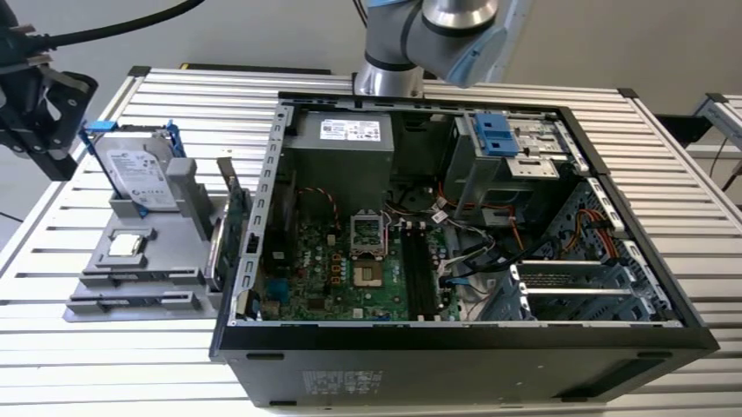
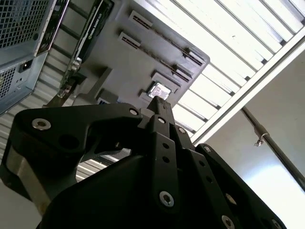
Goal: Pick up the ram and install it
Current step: 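Pick up the ram and move it above insertion slot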
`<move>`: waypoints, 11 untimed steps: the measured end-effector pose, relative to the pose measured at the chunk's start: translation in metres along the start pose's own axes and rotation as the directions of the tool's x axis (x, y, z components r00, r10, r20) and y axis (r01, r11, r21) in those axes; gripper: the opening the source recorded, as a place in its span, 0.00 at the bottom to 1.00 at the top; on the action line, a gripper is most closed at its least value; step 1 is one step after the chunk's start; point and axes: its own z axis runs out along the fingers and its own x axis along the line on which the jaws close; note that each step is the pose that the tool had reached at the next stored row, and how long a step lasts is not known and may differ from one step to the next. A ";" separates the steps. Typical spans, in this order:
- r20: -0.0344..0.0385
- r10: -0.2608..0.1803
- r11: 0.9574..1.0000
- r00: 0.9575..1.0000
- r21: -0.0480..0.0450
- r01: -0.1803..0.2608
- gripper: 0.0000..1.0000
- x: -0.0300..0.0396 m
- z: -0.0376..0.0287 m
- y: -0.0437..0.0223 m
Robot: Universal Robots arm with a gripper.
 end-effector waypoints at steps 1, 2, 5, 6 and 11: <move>0.000 0.000 1.000 1.000 0.000 0.000 0.00 0.0001 -0.0001 -0.0014; 0.000 0.001 1.000 1.000 0.000 -0.001 0.00 0.0002 -0.0001 -0.0027; 0.000 0.002 1.000 1.000 0.000 -0.002 0.00 0.0004 -0.0003 -0.0067; 0.000 0.002 1.000 1.000 0.000 -0.002 0.00 0.0004 -0.0004 -0.0081; 0.000 0.003 1.000 1.000 0.000 -0.003 0.00 0.0007 -0.0007 -0.0139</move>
